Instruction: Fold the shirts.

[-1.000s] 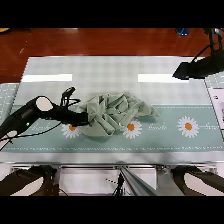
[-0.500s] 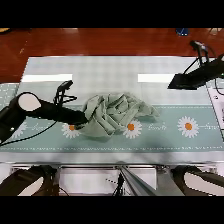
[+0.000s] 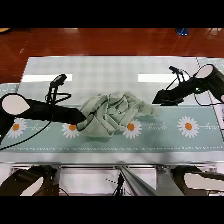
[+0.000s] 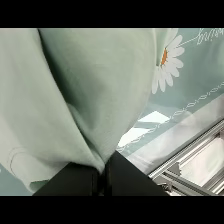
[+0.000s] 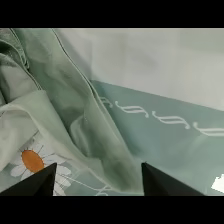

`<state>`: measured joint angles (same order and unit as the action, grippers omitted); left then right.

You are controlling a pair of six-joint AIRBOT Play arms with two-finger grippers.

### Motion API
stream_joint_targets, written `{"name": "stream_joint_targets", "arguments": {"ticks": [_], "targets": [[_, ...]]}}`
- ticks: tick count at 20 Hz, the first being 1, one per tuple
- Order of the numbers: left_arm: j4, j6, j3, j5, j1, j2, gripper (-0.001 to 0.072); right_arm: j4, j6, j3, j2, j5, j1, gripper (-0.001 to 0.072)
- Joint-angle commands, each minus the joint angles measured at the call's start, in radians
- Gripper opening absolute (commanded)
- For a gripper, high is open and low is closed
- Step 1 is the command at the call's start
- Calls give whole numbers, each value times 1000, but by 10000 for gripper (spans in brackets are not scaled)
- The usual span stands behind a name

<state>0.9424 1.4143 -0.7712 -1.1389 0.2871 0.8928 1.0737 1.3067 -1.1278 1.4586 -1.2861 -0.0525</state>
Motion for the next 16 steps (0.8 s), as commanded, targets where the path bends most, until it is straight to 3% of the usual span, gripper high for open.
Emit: {"name": "stream_joint_targets", "arguments": {"ticks": [1, 4, 5, 8, 9, 10, 16], "targets": [[0, 0, -1, 1, 0, -4, 31, -15, -21, 31, 27, 99, 65, 608], [0, 0, -1, 1, 0, -4, 31, 10, 24, 31, 61, 160, 123, 597], [0, 0, -1, 2, 0, -4, 30, 14, 28, 31, 74, 168, 142, 556], [0, 0, -2, 5, -9, -4, 31, 63, 27, 31, 86, 191, 180, 141], [0, -1, -6, 4, -22, -5, 30, 78, 27, 30, 83, 191, 181, 58], [0, 0, -18, 4, -37, -5, 31, 93, 27, 30, 71, 190, 178, 27], [0, -1, -296, 0, -163, -15, 30, 238, 23, -39, -215, 179, 120, 27]]}}
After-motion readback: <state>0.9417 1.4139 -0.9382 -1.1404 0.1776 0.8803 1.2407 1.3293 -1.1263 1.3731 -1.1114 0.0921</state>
